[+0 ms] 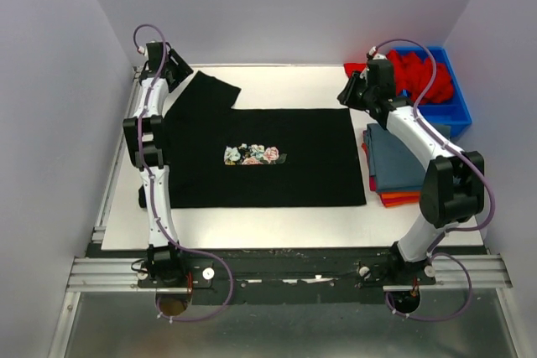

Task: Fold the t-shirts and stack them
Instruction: Grap the side of the flattened tshirt furthest away from the robot with both arms

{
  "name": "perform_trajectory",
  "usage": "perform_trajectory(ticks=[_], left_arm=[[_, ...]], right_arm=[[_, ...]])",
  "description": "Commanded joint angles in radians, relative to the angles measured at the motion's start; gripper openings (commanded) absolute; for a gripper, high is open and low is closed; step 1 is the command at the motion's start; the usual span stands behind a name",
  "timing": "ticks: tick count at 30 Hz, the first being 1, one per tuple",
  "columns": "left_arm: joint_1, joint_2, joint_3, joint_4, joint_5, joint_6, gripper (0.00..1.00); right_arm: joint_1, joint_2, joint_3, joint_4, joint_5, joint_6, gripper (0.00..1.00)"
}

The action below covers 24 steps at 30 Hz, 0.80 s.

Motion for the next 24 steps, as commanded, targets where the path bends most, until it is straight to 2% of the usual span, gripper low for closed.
perform_trajectory(ticks=[1, 6, 14, 20, 24], left_arm=[[0.016, 0.081, 0.063, -0.049, 0.062, -0.039, 0.77], [0.018, 0.116, 0.066, -0.055, 0.079, -0.055, 0.76], [0.018, 0.150, 0.058, -0.057, 0.218, -0.078, 0.61], [0.019, 0.138, 0.032, -0.084, 0.250, -0.063, 0.59], [0.024, 0.153, 0.037, -0.077, 0.301, -0.061, 0.45]], right_arm=[[-0.016, 0.032, 0.036, -0.007, -0.021, -0.001, 0.41], [-0.034, 0.047, 0.044, -0.046, -0.030, 0.008, 0.41], [-0.048, 0.069, 0.062, -0.078, -0.056, 0.000, 0.41], [-0.049, 0.101, 0.093, -0.106, -0.080, 0.000, 0.41], [-0.049, 0.118, 0.107, -0.121, -0.085, -0.003, 0.41]])
